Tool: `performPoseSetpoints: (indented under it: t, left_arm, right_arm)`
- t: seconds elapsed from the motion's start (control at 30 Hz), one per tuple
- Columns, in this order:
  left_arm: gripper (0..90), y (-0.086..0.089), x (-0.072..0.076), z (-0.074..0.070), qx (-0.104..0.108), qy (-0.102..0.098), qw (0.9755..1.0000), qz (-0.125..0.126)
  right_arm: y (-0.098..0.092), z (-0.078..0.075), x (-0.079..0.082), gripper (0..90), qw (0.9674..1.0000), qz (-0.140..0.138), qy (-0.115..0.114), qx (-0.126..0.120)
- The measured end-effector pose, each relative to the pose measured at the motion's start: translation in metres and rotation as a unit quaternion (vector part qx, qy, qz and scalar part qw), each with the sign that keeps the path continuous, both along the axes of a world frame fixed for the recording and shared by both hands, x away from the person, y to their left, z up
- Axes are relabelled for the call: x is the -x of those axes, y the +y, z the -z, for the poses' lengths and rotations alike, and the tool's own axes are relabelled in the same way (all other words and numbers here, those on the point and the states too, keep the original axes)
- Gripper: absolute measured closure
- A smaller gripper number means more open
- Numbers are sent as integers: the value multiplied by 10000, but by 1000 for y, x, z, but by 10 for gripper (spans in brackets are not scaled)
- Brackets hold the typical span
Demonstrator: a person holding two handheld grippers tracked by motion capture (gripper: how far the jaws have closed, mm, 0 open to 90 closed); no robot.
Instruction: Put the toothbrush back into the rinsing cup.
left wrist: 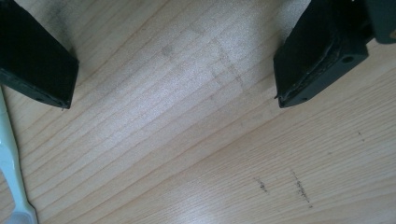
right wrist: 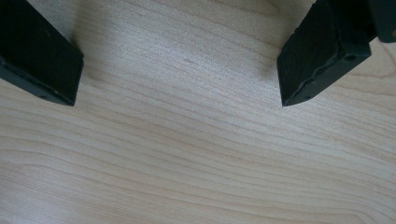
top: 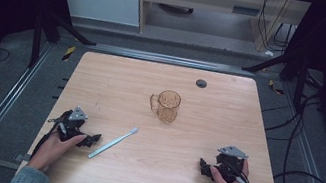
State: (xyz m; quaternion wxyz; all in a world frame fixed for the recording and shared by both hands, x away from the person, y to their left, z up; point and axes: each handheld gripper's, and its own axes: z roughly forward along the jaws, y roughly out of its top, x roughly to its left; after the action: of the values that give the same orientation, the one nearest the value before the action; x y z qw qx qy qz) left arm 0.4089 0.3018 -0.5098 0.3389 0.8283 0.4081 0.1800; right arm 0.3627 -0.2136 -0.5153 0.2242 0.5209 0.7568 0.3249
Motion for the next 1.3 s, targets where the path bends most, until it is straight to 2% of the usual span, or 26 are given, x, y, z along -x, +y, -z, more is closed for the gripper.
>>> performPoseSetpoints:
  t: [0.13, 0.17, 0.23, 0.4, 0.47, 0.5, 0.53, 0.57, 0.6, 0.67, 0.7, 0.77, 0.9, 0.97, 1.03, 1.07, 1.1, 1.13, 1.23, 1.3]
  left_arm:
    - [0, -3, -1, -2, -57, 82, 9999, 77]
    - [27, -6, 0, -3, -88, 99, 9998, 149]
    - [33, -12, 3, -8, -295, 96, 9991, 277]
    - [28, -16, 6, -16, -396, 192, 9986, 287]
    - [32, -20, 7, -21, -530, 255, 9977, 326]
    - [33, -23, 9, -24, -619, 286, 9970, 361]
    - [36, -30, 11, -27, -872, 388, 9945, 433]
    - [35, -30, 11, -27, -872, 388, 9945, 433]
    - [36, -37, 13, -31, -1101, 449, 9912, 585]
    - [38, -40, 13, -32, -1118, 497, 9905, 631]
    - [41, -44, 13, -37, -1194, 504, 9892, 680]
    - [42, -47, 12, -42, -1266, 470, 9887, 653]
    - [48, -50, 10, -50, -1265, 464, 9891, 597]
    - [52, -54, 10, -55, -1290, 496, 9884, 627]
    - [59, -58, 10, -58, -1337, 554, 9871, 686]
    - [61, -63, 10, -60, -1406, 644, 9848, 794]
    - [69, -63, 10, -60, -1406, 644, 9848, 794]
    - [71, -69, 10, -58, -1492, 775, 9814, 925]
    - [69, -77, 9, -57, -1557, 798, 9795, 1001]
    - [68, -79, 8, -58, -1568, 811, 9791, 1009]
  right_arm:
    - [0, 0, 0, 7, 10000, -16, -3, 9]
    - [0, 0, 0, 7, 10000, -38, -11, 21]
    - [0, 0, 0, 7, 10000, -48, -8, 19]
    - [0, 0, 0, 7, 10000, -59, -11, 16]
    - [0, 0, 1, 7, 10000, -59, 2, -3]
    - [0, 0, 1, 7, 10000, -56, 3, 5]
    - [-1, 0, 1, 7, 10000, -67, -17, 31]
    - [-1, 0, 1, 7, 10000, -67, -17, 31]
    - [-1, 0, 1, 7, 10000, -71, -17, 30]
    - [-1, 0, 1, 7, 10000, -74, -17, 28]
    - [-1, 0, 1, 7, 10000, -74, -17, 27]
    - [-1, 0, 1, 7, 10000, -75, -16, 28]
    - [-1, 0, 1, 7, 10000, -75, -16, 27]
    - [-1, 0, 1, 7, 10000, -79, -15, 22]
    - [-1, 0, 1, 7, 10000, -76, -14, 25]
    - [-1, 0, 1, 7, 10000, -77, -15, 27]
    - [-1, 0, 1, 7, 10000, -77, -15, 27]
    - [-1, 0, 1, 7, 10000, -77, -18, 25]
    - [-1, 0, 1, 7, 10000, -78, -16, 25]
    - [-1, 0, 1, 7, 10000, -78, -16, 26]
